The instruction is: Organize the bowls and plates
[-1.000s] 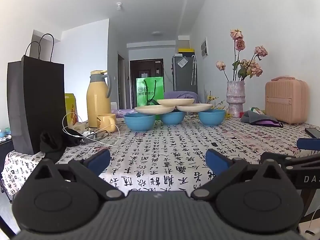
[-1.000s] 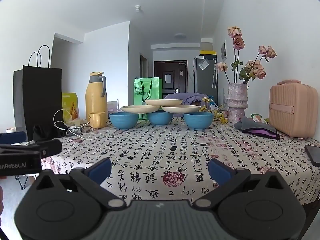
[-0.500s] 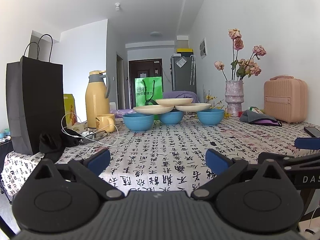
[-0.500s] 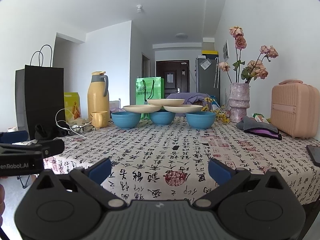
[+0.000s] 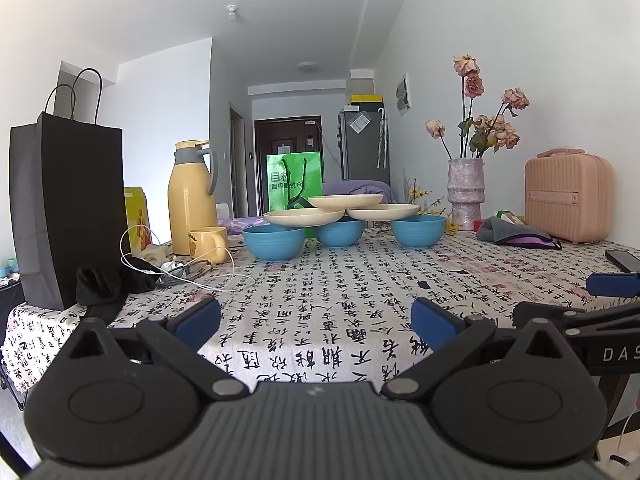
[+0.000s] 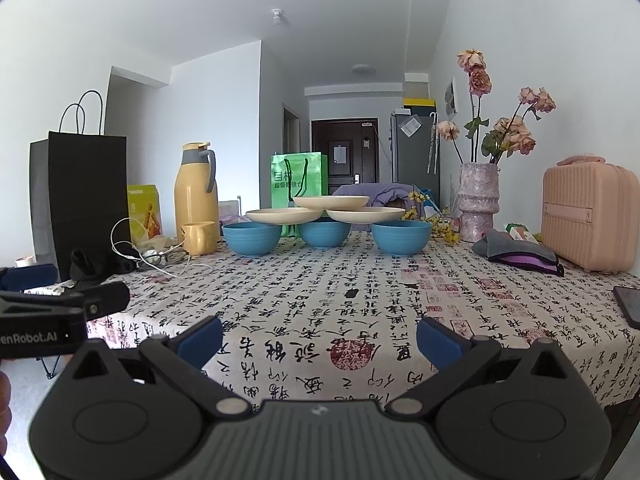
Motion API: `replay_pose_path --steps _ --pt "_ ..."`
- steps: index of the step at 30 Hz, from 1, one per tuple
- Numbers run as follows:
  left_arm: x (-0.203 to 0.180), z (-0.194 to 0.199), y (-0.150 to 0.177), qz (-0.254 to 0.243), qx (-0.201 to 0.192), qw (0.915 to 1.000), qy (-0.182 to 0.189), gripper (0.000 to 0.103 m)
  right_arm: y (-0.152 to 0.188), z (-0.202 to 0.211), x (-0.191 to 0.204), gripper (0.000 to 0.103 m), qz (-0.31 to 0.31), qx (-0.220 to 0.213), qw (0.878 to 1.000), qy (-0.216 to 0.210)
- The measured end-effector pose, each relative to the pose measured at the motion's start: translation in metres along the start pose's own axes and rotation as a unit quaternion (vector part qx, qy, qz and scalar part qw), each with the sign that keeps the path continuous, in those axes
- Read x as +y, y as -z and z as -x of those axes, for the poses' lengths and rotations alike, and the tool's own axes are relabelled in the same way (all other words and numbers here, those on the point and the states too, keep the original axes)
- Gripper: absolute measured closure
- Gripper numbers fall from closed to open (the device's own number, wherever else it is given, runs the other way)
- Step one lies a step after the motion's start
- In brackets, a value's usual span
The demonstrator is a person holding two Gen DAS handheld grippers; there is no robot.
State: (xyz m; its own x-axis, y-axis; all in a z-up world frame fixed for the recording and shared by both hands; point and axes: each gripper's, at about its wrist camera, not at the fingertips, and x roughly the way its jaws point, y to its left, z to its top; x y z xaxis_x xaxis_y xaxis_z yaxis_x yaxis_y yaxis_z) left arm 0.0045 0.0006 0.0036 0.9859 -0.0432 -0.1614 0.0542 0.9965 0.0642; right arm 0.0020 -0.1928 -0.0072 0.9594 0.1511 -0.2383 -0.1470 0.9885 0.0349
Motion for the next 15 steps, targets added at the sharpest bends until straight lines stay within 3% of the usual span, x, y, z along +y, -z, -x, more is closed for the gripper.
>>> replay_pose_path --steps 15 --pt "0.0004 -0.0009 0.0000 0.000 0.000 1.0000 0.000 0.000 -0.0013 -0.0017 -0.0017 0.000 -0.001 0.005 1.000 -0.004"
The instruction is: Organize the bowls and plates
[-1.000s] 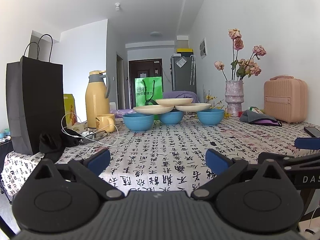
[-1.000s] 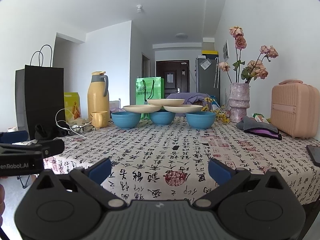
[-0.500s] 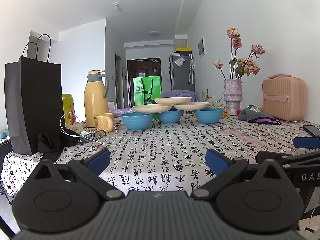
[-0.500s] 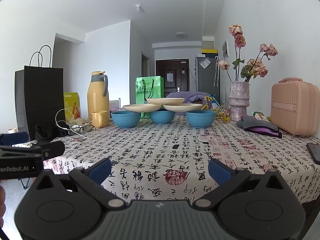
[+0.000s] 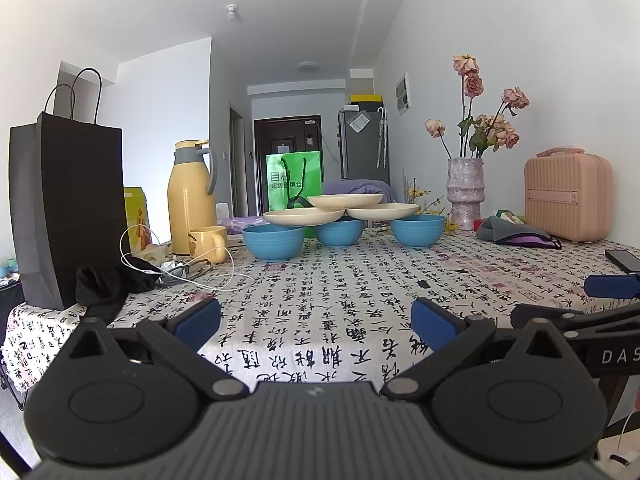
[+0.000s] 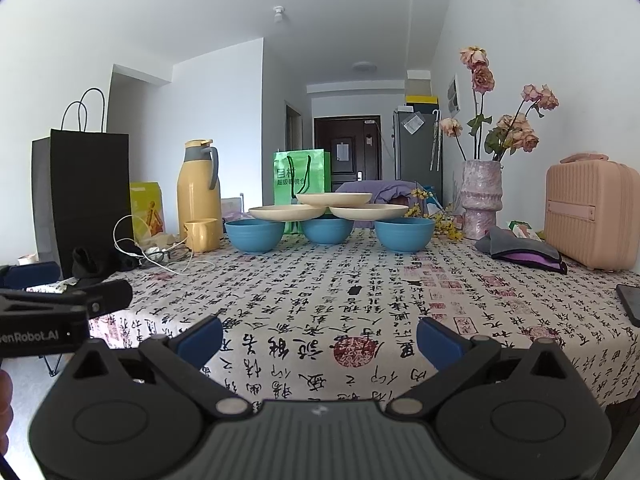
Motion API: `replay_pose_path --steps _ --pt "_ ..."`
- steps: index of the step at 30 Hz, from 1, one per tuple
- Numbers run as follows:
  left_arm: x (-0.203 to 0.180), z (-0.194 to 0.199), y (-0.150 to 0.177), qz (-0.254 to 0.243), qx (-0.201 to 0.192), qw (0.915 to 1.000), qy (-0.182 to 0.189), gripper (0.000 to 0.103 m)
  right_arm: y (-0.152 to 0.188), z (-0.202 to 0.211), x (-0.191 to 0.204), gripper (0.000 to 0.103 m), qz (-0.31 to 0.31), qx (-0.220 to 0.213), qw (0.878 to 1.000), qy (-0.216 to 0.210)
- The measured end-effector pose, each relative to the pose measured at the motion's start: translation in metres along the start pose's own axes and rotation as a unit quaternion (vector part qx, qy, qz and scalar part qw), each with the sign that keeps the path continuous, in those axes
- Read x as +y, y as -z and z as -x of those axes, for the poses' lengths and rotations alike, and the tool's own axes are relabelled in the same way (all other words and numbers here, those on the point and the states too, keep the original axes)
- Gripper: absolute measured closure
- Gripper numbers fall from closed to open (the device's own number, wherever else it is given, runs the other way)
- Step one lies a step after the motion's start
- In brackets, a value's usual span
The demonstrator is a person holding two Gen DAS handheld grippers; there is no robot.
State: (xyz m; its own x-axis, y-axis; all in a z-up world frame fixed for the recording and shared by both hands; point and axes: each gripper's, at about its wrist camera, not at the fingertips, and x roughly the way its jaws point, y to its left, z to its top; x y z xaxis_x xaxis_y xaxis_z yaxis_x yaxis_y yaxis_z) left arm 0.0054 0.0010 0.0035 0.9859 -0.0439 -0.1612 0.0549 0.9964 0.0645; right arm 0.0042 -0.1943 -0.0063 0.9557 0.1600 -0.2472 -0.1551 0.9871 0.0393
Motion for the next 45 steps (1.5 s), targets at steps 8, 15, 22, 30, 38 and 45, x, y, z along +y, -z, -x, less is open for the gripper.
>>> replay_pose_path --steps 8,15,22,30,38,45 --pt "-0.0006 0.0001 -0.0003 0.000 0.000 1.0000 -0.001 0.000 0.0011 0.0004 -0.0001 0.000 -0.001 -0.001 1.000 0.000" --pt "-0.0009 0.0002 -0.0002 0.000 0.000 1.0000 -0.001 0.000 0.0007 0.0006 -0.0005 0.000 -0.002 0.000 1.000 0.000" --pt "-0.0007 -0.0001 0.0000 0.000 0.000 1.0000 0.000 0.000 0.0009 0.0014 -0.0001 0.000 0.000 0.000 1.000 -0.003" --pt "-0.0027 -0.0003 0.0012 0.000 0.004 1.0000 0.000 0.000 0.0009 0.0006 -0.0005 0.000 -0.002 0.001 1.000 -0.004" --pt "-0.0026 -0.0011 0.0010 -0.002 0.006 1.0000 0.003 0.000 -0.0019 -0.0001 -0.0033 0.000 -0.006 -0.001 1.000 -0.003" --pt "-0.0046 -0.0084 -0.0024 -0.007 0.006 0.9999 0.007 0.000 -0.0060 -0.0073 -0.0062 0.000 -0.011 -0.003 1.000 0.005"
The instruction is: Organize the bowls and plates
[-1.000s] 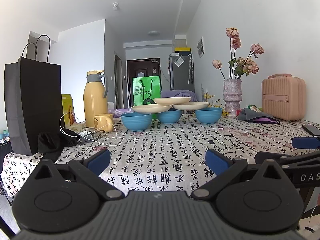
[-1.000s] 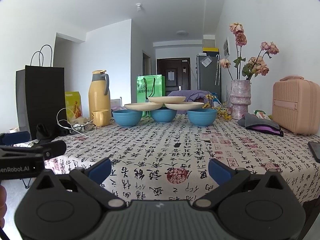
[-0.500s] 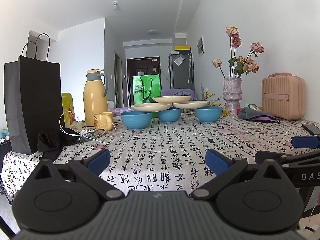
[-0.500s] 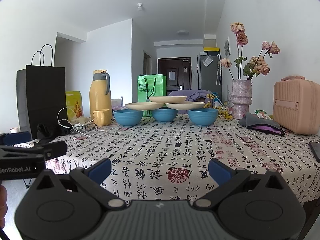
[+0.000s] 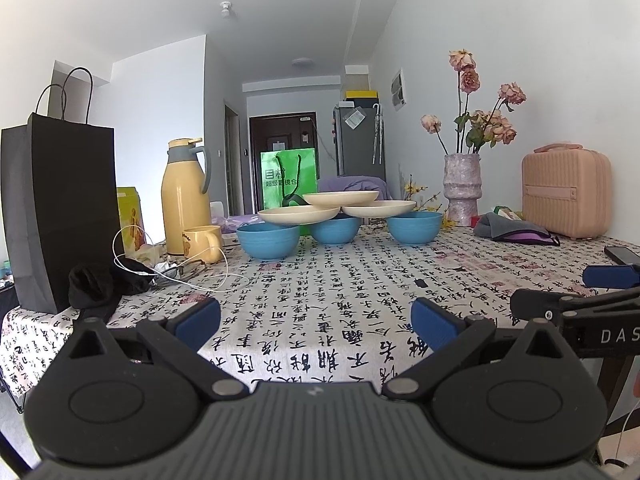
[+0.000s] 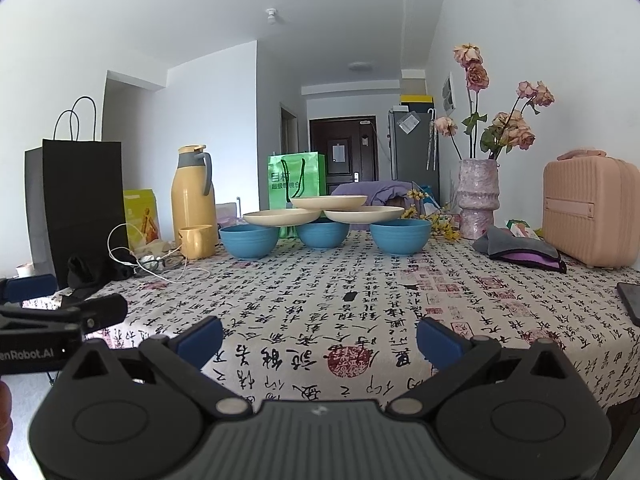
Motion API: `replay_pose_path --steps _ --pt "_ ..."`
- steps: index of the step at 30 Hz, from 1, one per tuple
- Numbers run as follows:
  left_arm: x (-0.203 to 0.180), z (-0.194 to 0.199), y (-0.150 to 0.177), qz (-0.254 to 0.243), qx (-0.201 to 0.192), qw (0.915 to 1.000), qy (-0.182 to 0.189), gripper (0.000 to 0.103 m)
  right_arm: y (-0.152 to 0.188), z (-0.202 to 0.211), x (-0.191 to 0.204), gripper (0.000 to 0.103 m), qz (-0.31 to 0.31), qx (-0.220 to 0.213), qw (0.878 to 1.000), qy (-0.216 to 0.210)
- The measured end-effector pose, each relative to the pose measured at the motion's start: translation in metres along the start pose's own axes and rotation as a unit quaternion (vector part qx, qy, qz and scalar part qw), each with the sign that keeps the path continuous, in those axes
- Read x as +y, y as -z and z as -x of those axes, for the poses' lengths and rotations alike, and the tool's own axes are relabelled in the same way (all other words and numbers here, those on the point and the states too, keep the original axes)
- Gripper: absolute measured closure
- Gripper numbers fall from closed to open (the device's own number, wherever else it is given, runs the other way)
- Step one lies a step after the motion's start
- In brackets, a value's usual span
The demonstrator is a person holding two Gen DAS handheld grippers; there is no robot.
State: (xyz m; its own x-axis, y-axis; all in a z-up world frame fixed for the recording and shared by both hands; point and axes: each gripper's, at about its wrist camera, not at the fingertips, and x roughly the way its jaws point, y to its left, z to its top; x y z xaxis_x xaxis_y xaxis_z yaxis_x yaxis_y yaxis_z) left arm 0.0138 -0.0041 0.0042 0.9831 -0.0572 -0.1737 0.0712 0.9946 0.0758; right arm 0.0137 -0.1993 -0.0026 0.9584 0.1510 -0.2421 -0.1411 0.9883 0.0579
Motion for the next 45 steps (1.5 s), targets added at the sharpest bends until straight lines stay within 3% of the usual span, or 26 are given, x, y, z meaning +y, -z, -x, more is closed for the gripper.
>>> replay_pose_path --steps 9,22,38,45 --pt "0.001 -0.026 -0.012 0.010 0.001 0.9999 -0.008 0.000 -0.015 -0.028 -0.010 0.000 0.001 -0.004 1.000 -0.011" --pt "0.004 -0.098 -0.051 0.030 -0.005 0.9993 -0.021 0.000 -0.061 -0.092 -0.036 0.000 -0.005 -0.017 1.000 0.004" --pt "0.004 -0.230 -0.098 0.030 0.005 0.9994 -0.017 0.000 -0.118 -0.230 -0.093 0.000 -0.066 0.032 0.997 0.009" --pt "0.016 -0.299 -0.126 0.038 0.012 0.9992 -0.002 0.000 -0.142 -0.296 -0.104 0.000 -0.051 0.048 0.998 -0.002"
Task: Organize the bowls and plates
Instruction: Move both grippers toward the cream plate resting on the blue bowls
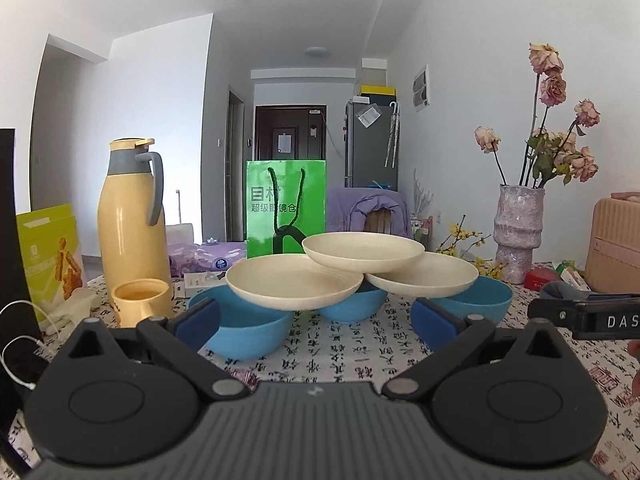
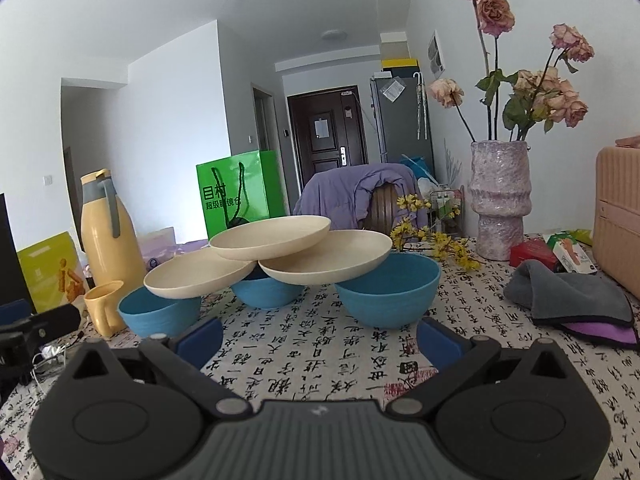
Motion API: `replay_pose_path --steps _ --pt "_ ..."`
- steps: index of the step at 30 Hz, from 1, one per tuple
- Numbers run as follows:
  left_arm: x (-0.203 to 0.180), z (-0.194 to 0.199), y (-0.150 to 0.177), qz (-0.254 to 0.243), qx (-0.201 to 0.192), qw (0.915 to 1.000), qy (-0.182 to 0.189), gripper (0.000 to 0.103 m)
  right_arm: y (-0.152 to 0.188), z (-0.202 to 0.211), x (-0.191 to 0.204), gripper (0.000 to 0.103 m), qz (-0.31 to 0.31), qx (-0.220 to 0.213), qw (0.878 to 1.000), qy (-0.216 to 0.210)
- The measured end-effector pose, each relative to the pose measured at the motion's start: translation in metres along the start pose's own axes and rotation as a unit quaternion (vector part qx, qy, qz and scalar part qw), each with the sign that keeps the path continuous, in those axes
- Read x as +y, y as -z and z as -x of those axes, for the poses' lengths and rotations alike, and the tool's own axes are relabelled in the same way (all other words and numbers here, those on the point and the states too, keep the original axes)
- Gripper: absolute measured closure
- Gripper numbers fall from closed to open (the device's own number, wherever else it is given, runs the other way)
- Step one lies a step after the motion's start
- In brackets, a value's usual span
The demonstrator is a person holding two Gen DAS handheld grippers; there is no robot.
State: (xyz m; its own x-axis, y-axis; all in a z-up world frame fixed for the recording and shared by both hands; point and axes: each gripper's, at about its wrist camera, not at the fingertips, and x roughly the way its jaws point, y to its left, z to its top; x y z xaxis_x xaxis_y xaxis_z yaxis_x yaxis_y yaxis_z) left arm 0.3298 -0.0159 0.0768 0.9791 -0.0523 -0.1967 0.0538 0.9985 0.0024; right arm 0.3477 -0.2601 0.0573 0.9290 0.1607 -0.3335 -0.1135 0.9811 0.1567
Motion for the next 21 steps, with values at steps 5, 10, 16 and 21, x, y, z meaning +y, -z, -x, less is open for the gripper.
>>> replay_pose_path --steps 5,10,16,21 --pt "0.005 -0.066 -0.028 -0.024 0.012 0.9995 0.017 0.000 -0.031 -0.058 -0.001 0.000 0.007 0.028 1.000 -0.013" --pt "0.018 -0.141 -0.059 -0.002 0.040 0.9985 0.036 0.004 -0.067 -0.123 -0.012 0.006 -0.031 0.046 0.998 -0.043" --pt "0.027 -0.243 -0.077 0.041 0.118 0.9910 0.049 0.033 -0.104 -0.216 -0.022 0.040 -0.073 0.078 0.994 -0.036" --pt "0.036 -0.303 -0.075 0.076 0.181 0.9797 0.041 0.053 -0.114 -0.281 -0.030 0.065 -0.104 0.113 0.988 -0.027"
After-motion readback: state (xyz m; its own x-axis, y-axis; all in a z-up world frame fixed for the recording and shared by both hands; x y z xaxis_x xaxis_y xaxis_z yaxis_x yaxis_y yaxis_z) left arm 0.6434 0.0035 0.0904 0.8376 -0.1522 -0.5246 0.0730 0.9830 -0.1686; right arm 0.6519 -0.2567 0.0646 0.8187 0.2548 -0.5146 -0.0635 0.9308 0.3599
